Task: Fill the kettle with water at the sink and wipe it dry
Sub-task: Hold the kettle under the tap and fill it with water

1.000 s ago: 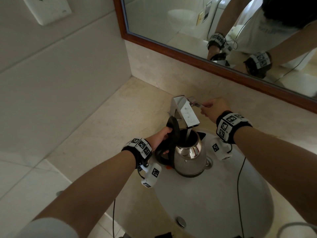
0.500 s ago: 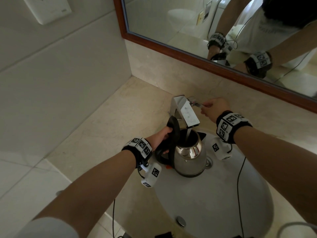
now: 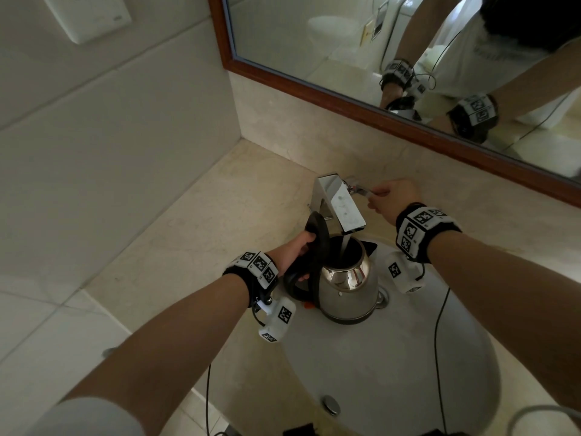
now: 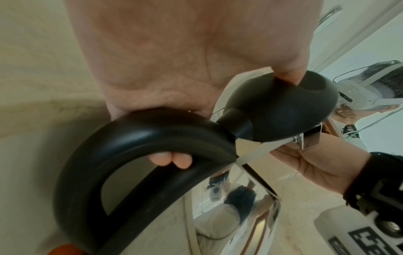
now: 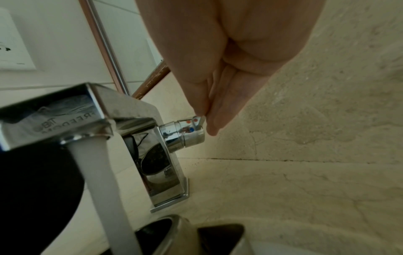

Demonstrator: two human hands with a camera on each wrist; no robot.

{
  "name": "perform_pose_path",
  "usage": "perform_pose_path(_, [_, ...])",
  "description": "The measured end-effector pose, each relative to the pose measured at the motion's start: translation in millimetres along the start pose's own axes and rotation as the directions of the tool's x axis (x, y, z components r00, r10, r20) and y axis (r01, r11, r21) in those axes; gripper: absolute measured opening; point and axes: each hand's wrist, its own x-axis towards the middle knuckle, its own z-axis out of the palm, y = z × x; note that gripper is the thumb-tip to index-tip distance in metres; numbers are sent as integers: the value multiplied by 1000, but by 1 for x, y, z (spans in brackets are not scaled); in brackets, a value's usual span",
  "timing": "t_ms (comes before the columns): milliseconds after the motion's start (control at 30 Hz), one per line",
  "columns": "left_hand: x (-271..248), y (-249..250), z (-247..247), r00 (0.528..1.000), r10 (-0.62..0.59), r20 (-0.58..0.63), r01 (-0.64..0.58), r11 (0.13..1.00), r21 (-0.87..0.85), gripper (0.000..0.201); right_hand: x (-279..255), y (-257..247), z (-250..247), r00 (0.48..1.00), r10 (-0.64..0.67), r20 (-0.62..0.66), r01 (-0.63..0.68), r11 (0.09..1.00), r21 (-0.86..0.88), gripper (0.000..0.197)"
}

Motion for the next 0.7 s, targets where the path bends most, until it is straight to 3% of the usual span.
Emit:
perform_pose_path(400, [-3, 2, 2, 1000, -17, 7, 17, 1000, 1, 81, -3, -2, -2, 1000, -22, 2, 22, 1000, -10, 14])
perform_pose_path(700, [-5, 1, 1, 1000, -19, 7, 19, 1000, 7, 62, -3, -2, 0, 1000, 9, -2, -9, 1000, 16, 16])
